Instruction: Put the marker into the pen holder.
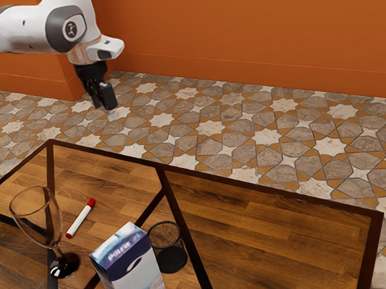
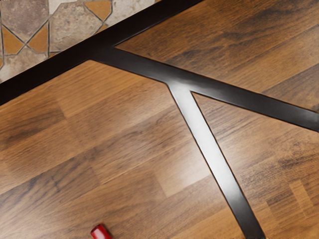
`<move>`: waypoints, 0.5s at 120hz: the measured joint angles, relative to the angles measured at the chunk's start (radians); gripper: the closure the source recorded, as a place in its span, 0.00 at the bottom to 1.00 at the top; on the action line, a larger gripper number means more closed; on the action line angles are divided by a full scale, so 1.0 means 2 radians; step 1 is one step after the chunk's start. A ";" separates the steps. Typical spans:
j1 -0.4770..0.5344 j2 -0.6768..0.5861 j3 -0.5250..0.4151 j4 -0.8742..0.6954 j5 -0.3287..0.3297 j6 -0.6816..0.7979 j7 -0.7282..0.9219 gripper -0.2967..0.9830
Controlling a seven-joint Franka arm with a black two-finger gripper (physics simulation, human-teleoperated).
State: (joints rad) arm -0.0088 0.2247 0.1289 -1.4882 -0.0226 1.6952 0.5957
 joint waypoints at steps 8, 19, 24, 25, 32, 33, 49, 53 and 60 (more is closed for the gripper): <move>-0.002 0.001 0.000 0.000 -0.001 -0.001 0.005 0.23; -0.002 -0.009 0.000 -0.004 -0.001 -0.002 0.010 0.23; -0.002 -0.012 0.000 -0.016 0.000 -0.001 0.011 0.23; -0.001 -0.013 0.000 -0.023 0.000 0.001 0.010 0.23; 0.001 -0.015 0.002 -0.071 0.000 0.021 0.001 0.23; 0.002 -0.015 0.003 -0.076 0.000 0.024 0.000 0.23; 0.034 -0.015 0.005 -0.096 0.001 0.059 -0.021 0.23; 0.036 -0.015 0.005 -0.102 0.001 0.068 -0.026 0.23; 0.037 -0.018 0.005 -0.147 -0.001 0.105 -0.035 0.23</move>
State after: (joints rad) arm 0.0654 0.1886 0.1395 -1.7819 -0.0241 1.9050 0.5258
